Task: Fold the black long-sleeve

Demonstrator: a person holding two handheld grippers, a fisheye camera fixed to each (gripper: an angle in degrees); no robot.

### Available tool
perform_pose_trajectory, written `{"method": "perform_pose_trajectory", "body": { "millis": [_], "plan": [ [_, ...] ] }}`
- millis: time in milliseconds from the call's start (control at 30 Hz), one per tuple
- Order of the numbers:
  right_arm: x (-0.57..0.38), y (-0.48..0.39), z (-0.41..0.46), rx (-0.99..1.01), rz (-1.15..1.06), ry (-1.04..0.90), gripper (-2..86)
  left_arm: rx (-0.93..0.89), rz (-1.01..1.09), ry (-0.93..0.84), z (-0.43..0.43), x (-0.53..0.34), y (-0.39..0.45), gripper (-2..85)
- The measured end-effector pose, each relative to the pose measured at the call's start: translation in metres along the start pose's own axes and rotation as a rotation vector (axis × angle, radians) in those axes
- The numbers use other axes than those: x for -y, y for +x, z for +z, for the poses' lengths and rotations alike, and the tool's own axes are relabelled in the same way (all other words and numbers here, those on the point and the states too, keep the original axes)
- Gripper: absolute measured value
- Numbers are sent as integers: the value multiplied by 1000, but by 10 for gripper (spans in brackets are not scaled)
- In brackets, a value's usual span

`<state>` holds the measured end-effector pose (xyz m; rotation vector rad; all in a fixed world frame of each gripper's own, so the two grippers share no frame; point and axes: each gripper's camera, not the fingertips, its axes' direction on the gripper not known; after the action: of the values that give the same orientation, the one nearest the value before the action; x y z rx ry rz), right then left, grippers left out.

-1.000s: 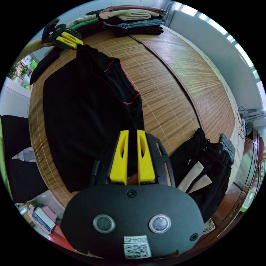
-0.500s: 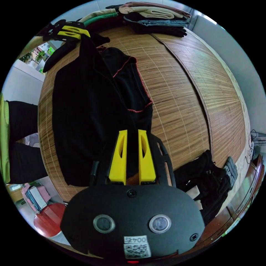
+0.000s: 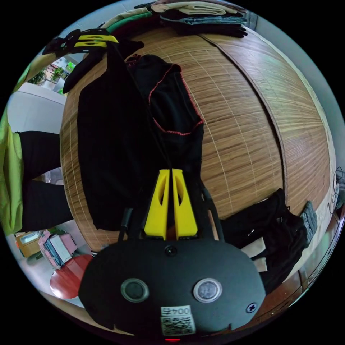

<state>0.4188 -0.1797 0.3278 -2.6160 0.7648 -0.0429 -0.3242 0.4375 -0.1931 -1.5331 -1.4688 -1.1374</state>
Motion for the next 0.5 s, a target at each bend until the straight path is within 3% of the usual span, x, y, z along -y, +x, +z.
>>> {"method": "perform_pose_trajectory", "body": {
  "millis": [367, 500],
  "plan": [
    [-38, -11, -27, -187, 143, 48, 0, -61, -163, -44, -3, 22, -70, 9],
    [-31, 12, 20, -171, 240, -1, 15, -85, -181, -202, 47, 49, -87, 9]
  ]
}}
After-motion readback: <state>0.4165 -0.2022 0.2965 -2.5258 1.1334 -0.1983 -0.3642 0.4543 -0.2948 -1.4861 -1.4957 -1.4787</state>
